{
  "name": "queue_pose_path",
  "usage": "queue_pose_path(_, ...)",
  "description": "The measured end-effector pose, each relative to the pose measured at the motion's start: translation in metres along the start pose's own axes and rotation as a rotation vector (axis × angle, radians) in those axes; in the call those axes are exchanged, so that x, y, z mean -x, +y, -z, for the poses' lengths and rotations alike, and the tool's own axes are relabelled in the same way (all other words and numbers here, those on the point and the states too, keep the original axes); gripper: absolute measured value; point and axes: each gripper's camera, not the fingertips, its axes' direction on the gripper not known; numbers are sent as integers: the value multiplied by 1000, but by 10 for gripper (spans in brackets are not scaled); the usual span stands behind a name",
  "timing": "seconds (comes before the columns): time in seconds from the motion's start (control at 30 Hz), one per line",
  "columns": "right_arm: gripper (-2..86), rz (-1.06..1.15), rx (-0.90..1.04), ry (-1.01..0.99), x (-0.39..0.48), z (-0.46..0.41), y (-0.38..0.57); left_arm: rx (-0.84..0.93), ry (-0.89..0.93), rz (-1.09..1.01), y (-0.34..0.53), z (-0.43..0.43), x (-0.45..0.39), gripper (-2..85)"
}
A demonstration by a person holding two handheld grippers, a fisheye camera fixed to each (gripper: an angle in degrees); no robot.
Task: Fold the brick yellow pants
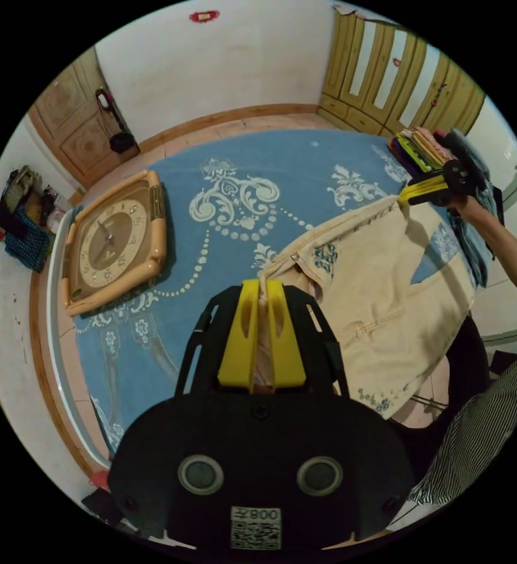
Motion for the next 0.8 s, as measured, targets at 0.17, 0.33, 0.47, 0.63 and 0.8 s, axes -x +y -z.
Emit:
queue_pose_path(0.17,10,-12,-94,51,56,43,68,-85,29,-32,52,42,-41,19)
queue_pose_path(0.33,10,-39,-158,48,131,62,146,-80,63,-46,112,55,-73,19)
queue_pose_path(0.47,10,-76,-139,49,175,54,186,-35,108,-42,155,45,-93,20)
queue_pose_path(0.63,10,-105,-106,23,201,40,219,-36,50,-46,155,40,-98,19)
queue_pose_path(0.8,9,-231,-170,-4,175,58,217,-112,-29,15,108,49,-84,16)
